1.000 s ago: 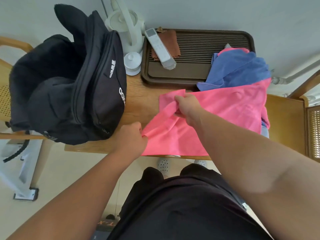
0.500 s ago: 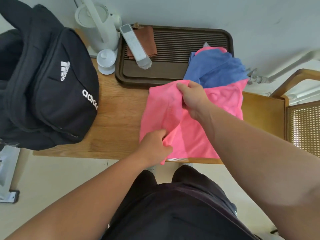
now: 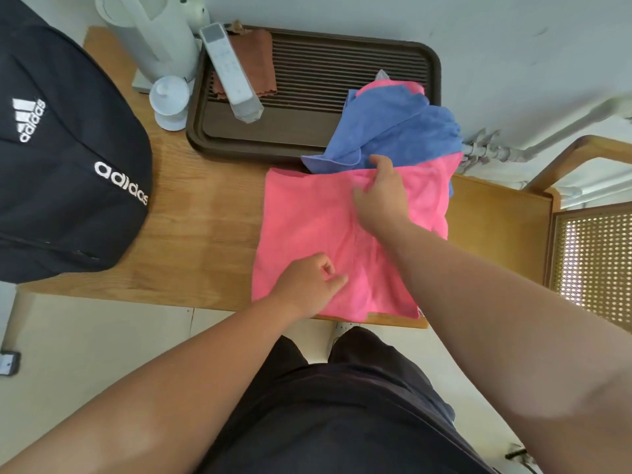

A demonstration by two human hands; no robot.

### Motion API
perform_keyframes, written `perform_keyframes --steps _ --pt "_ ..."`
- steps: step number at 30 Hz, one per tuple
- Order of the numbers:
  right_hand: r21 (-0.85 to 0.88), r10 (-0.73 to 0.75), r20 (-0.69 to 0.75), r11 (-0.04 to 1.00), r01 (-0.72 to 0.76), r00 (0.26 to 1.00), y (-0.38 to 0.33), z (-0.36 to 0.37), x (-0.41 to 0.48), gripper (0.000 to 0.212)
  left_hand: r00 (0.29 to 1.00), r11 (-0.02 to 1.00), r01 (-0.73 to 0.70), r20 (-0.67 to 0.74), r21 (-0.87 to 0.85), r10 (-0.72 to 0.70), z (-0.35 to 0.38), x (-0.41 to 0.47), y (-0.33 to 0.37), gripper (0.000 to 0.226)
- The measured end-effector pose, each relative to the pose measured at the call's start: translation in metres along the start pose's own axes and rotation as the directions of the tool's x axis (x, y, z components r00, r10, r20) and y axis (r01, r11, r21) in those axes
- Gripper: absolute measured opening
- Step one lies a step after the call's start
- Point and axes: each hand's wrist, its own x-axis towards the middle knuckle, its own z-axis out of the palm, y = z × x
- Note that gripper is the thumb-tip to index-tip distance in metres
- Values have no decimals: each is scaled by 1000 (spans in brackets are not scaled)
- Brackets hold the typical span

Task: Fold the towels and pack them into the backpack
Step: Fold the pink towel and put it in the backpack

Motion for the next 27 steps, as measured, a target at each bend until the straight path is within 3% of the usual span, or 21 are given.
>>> perform_keyframes --steps 3,6,9,12,16,19,27 --pt "-273 -242 -28 935 226 970 5 9 -21 66 948 997 74 -311 11 -67 -12 6 -24 18" --pt "-465 -451 165 749 472 877 5 26 -35 56 865 976 219 -460 -15 -202 -27 10 -56 25" --pt "-488 -359 494 640 594 792 -4 44 -35 56 833 928 373 -436 -10 -339 -35 14 -83 28" --pt "-525 -170 641 614 589 749 -7 69 -28 69 871 909 404 -346 98 -350 -37 18 -95 32" --pt "-600 -82 658 544 586 749 4 87 -21 89 905 921 370 -270 118 -329 -41 20 -98 32" --pt "-604 -85 646 551 576 758 7 97 -25 102 919 927 345 -255 149 -302 -50 16 -108 34" --pt "-569 -131 653 565 597 746 -36 158 -46 102 916 923 348 -267 162 -299 -102 -9 -168 28"
